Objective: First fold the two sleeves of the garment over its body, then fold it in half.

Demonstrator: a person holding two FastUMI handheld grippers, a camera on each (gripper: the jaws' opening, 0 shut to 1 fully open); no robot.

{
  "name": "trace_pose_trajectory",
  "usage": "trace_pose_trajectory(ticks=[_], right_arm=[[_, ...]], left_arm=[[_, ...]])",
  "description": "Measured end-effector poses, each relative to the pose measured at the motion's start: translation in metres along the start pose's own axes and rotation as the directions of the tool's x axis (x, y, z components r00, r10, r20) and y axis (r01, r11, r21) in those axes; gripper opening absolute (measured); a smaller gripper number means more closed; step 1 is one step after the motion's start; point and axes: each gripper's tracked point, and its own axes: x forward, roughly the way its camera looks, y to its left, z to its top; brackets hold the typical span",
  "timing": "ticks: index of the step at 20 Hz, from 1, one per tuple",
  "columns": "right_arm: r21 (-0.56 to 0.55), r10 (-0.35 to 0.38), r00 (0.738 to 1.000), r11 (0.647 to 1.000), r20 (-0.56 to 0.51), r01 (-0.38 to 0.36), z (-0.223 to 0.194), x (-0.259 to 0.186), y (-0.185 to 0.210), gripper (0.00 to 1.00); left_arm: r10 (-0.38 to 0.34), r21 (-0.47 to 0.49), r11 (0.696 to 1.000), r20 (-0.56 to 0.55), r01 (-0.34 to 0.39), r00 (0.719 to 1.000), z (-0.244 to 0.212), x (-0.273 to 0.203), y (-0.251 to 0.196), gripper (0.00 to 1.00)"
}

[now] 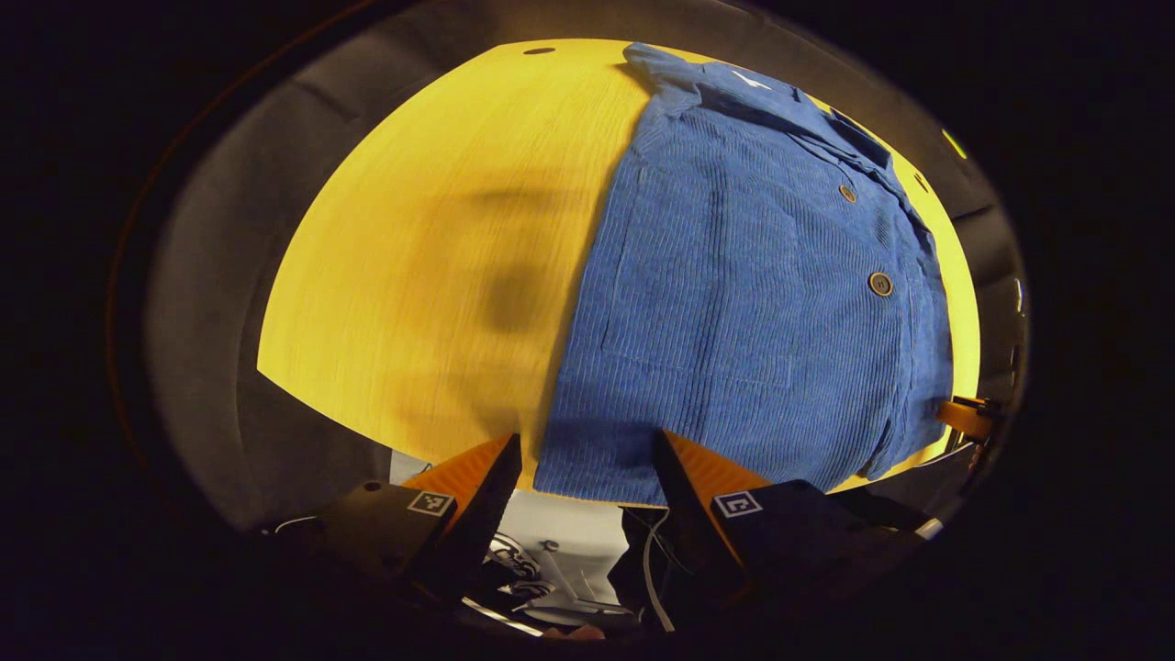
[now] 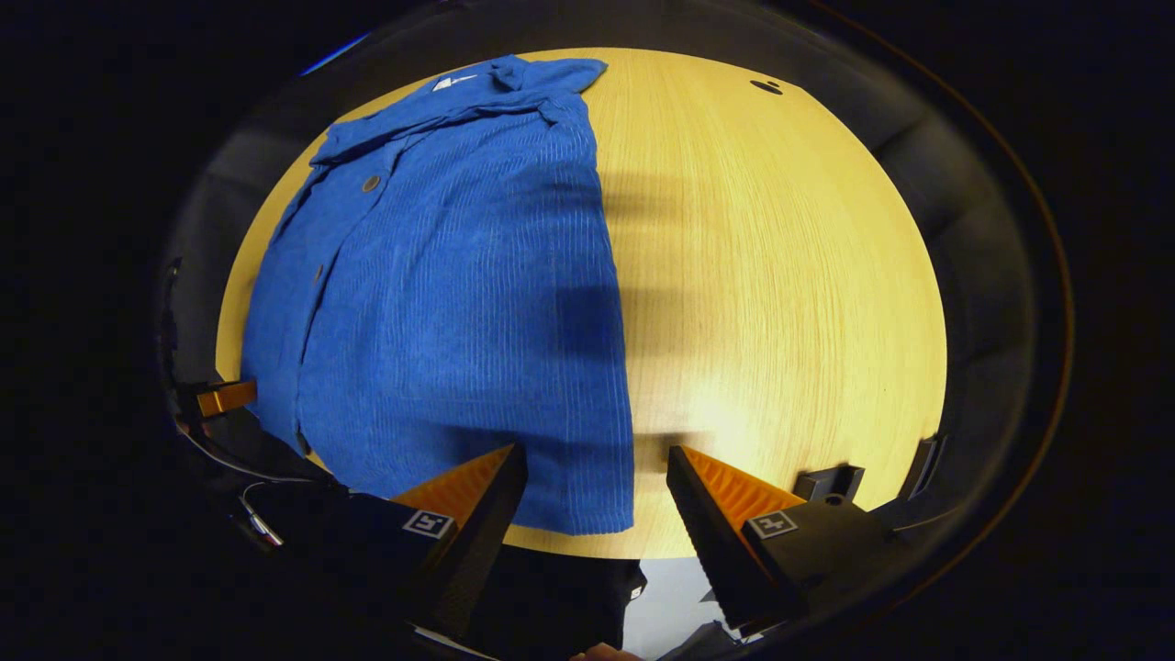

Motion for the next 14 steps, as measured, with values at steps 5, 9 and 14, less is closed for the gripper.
trace_pose_trajectory(ticks=[5, 9, 14], right_arm=[[0.031, -0.002, 1.0, 1.0, -0.024, 0.003, -0.001, 0.004, 0.003, 0.99], [0.036, 0.021, 0.999, 0.999, -0.038, -0.019, -0.004, 0.003, 0.02, 0.59], [0.063, 0.062, 0.998, 0.996, -0.02, -0.06, 0.0, 0.004, 0.033, 0.05]], left_arm=[[0.004, 0.067, 0.998, 0.007, -0.005, 1.0, 0.002, -0.002, 0.0, 0.82], [-0.007, 0.098, 0.995, 0.008, 0.006, 1.0, 0.001, -0.001, -0.002, 0.66], [-0.059, 0.078, 0.995, 0.018, 0.058, 0.998, 0.005, 0.001, -0.015, 0.03]])
